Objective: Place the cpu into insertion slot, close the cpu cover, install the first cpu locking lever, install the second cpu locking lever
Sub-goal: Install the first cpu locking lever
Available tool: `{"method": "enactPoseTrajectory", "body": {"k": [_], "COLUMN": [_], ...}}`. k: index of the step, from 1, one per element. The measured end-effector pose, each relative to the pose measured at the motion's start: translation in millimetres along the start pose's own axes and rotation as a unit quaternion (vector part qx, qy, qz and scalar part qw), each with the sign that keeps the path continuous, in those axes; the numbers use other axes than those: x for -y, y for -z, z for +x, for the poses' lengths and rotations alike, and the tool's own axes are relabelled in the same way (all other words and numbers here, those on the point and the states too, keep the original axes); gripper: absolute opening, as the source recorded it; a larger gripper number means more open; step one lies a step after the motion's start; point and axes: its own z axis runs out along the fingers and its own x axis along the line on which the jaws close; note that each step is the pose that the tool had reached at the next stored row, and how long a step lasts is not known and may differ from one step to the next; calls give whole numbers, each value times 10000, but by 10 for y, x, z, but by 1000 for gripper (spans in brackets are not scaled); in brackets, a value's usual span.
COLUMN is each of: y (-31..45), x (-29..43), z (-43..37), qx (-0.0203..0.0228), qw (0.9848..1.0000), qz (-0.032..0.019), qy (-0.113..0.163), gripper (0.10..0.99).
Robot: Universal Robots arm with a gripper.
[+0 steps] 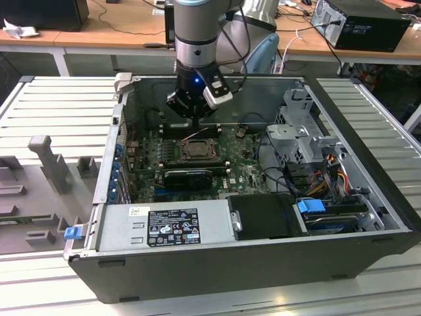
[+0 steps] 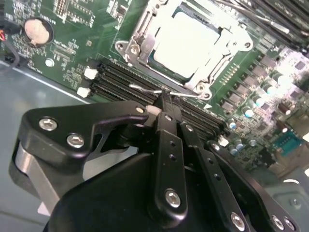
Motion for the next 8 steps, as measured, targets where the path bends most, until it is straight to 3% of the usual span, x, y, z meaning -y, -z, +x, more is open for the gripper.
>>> {"method": "enactPoseTrajectory", "body": {"k": [2,8], "y": [-11,-54], "x": [1,-3], "z": [-7,-55], "qx": [-6,-8], "qw": [9999,9999], "qz": [-3,-4], "qy": [128,143], "gripper": [106,106]}}
